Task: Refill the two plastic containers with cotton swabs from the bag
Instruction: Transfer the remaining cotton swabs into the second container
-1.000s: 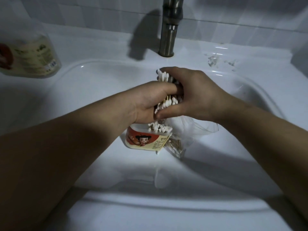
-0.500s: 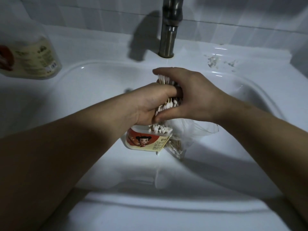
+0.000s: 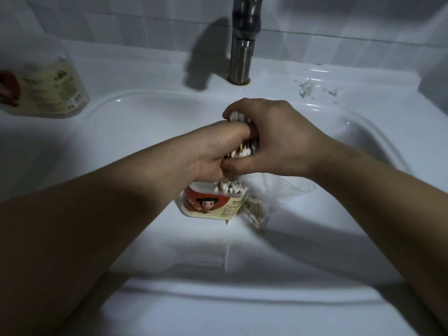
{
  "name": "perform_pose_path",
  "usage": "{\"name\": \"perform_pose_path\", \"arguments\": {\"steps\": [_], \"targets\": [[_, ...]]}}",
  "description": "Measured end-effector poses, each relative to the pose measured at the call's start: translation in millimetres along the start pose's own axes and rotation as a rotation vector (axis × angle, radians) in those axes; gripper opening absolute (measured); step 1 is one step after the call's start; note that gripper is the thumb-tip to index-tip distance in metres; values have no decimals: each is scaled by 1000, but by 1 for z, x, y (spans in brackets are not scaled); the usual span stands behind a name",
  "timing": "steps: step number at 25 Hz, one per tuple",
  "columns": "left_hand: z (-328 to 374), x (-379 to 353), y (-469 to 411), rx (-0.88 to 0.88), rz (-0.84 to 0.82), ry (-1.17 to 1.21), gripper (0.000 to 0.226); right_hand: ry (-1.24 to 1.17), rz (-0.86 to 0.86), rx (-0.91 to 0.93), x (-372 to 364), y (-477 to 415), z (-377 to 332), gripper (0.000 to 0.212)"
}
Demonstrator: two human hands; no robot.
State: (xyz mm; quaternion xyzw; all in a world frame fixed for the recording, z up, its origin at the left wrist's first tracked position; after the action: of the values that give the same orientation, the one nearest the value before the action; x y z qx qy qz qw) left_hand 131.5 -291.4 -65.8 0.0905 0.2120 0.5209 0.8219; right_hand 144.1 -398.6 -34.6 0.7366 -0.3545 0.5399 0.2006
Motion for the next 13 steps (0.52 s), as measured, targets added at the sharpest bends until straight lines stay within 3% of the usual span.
{"name": "perform_pose_path", "arguments": {"steps": [4,6,8,10,13], "targets": [[2,7,-4,-32,84,-10,18,-60,-95,-57,4,6,8,113],[4,16,-5,-65,202,-1,11,-85,-77,-73,7,8,13,112],[8,22,-5,-114,280,22,9,-98,15,-59,11,10,14,85],[11,25,-7,-166,329,33,7,-100,79,-7,16,11,10,43],[12,29,-7,-215,353,3,11,11,-168,-4,11,14,5,12]]}}
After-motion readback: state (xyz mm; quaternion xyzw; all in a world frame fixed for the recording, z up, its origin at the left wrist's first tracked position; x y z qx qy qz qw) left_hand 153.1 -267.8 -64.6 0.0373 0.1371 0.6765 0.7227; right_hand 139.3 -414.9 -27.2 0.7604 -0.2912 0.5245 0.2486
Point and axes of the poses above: each hand's wrist, its own y-axis away from the middle knuckle, its own x-axis out of the back of the hand, z = x × y, the point moved 3 cm from there along -y, towards the middle knuckle, and after that the axes turned 10 degrees about -z, right-handed, at the moved point
